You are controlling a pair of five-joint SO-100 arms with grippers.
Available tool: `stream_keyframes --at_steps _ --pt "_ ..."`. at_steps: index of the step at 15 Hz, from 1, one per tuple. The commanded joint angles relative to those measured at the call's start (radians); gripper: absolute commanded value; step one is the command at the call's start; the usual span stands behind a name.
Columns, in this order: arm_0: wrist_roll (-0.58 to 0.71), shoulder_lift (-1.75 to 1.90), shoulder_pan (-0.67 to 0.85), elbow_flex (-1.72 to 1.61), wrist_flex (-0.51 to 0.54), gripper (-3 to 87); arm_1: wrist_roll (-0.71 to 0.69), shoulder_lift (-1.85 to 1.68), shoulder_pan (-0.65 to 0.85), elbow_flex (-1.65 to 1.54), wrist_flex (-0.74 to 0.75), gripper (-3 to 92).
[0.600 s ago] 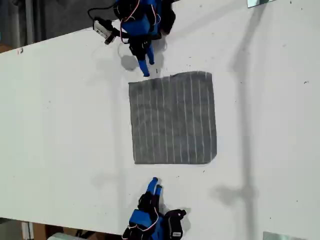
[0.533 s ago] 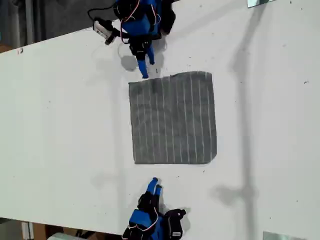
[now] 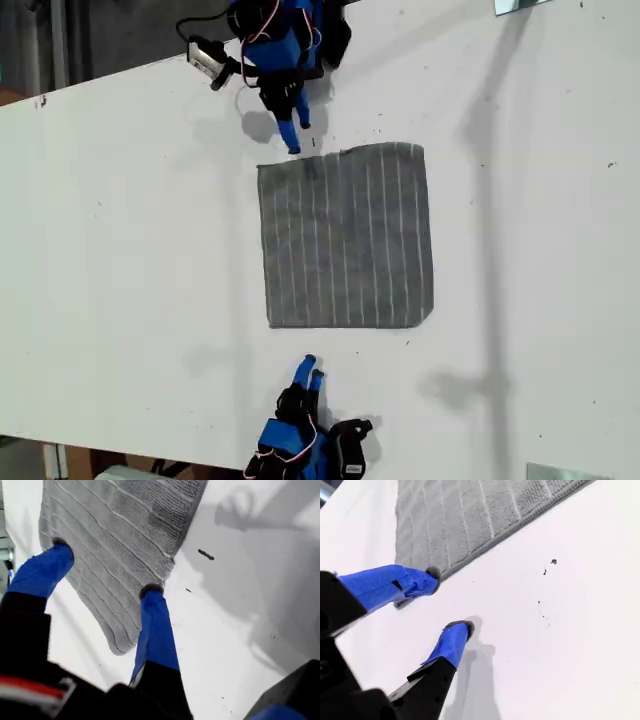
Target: Grasp corners of a square towel and fold twice.
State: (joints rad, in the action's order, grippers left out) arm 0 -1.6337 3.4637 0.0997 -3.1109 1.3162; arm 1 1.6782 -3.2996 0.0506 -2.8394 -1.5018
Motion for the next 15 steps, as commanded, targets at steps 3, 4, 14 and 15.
stream_keyframes --at_steps 3,4,14,15 --pt "0.023 0.005 0.026 0.005 0.011 18.0 -0.008 0.003 -0.015 0.064 -0.031 24.0" --pt "0.023 0.005 0.034 0.005 0.011 15.3 -0.008 0.003 -0.017 0.054 -0.031 5.9" --pt "0.040 -0.212 -0.101 0.272 -0.077 18.4 -0.195 1.043 -0.222 0.491 0.485 40.7" --pt "0.020 -0.408 -0.178 0.387 -0.123 18.1 -0.195 1.129 -0.259 0.552 0.483 41.0"
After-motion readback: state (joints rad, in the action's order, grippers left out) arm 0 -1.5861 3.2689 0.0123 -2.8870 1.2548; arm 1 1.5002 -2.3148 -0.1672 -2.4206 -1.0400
